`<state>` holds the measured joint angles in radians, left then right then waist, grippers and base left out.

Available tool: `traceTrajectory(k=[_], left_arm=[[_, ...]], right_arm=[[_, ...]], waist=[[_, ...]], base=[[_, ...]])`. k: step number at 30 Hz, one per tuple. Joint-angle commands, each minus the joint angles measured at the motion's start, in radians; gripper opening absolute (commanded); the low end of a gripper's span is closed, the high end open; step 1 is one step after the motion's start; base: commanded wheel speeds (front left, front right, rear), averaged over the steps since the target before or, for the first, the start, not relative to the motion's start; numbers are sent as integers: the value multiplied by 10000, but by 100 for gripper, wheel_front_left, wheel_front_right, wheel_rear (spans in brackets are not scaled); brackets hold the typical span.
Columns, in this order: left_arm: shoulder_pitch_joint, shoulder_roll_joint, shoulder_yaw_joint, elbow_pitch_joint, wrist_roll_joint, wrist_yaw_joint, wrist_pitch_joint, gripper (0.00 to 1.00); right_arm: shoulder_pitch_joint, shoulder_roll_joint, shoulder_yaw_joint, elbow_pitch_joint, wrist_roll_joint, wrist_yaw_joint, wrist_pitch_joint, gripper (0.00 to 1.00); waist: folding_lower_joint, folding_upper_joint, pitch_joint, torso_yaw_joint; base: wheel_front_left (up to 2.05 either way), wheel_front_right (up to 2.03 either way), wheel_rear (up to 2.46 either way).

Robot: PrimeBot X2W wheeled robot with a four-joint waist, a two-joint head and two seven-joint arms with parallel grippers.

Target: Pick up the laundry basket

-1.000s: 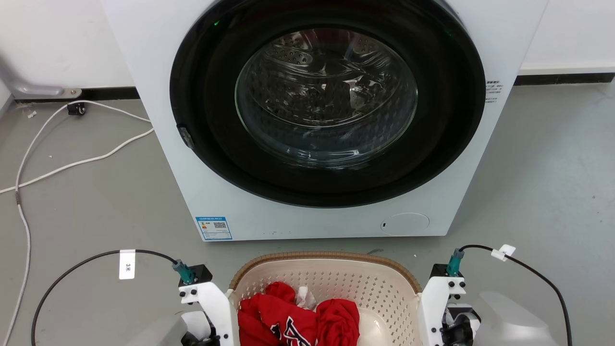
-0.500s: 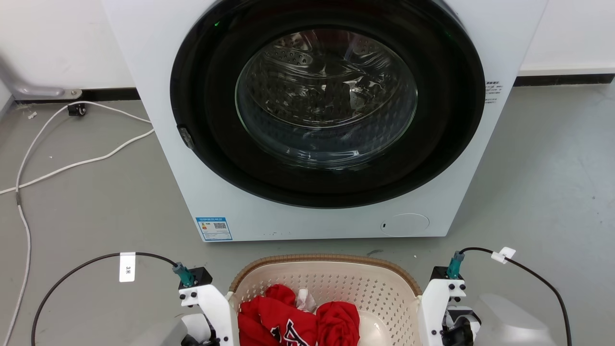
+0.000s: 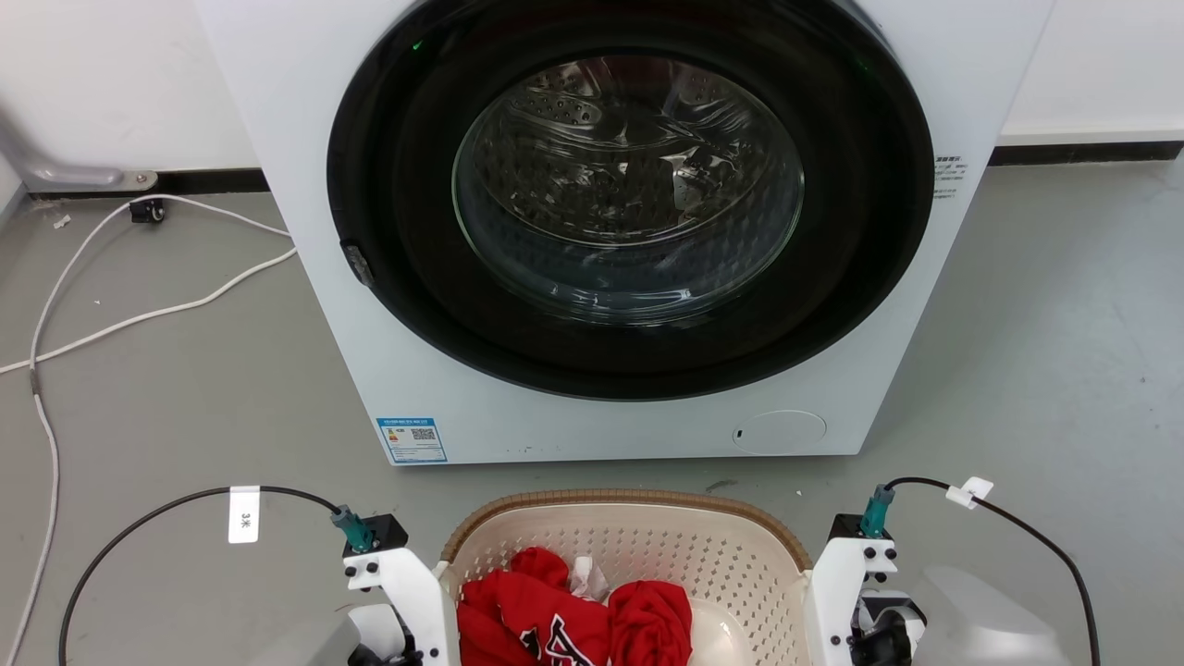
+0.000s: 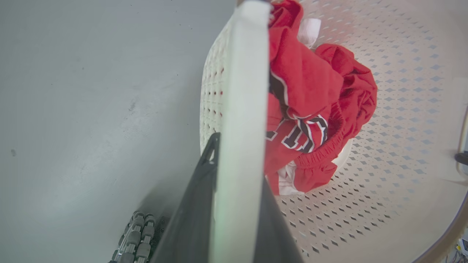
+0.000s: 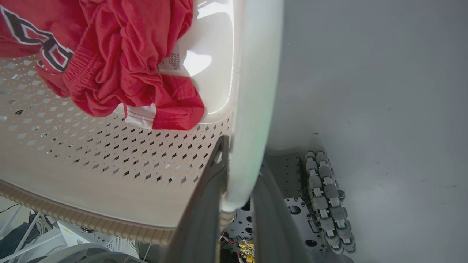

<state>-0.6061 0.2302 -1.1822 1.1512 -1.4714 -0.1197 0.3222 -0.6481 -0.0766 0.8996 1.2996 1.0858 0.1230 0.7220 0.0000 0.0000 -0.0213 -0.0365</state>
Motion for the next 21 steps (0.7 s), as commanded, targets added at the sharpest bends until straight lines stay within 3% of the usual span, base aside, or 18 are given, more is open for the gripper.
traceTrajectory(k=[1, 21], left_arm=[[-12, -479, 21, -392, -148, -198, -28, 0], [20, -566, -14, -302, -266, -198, -60, 0]], right_arm=[[81, 488, -18, -214, 205, 143, 0, 0], [67, 491, 133, -219, 401, 144, 4, 0]], waist=[[0, 0, 1, -1], [0, 0, -13, 5]], base=[[0, 0, 0], [0, 0, 0]])
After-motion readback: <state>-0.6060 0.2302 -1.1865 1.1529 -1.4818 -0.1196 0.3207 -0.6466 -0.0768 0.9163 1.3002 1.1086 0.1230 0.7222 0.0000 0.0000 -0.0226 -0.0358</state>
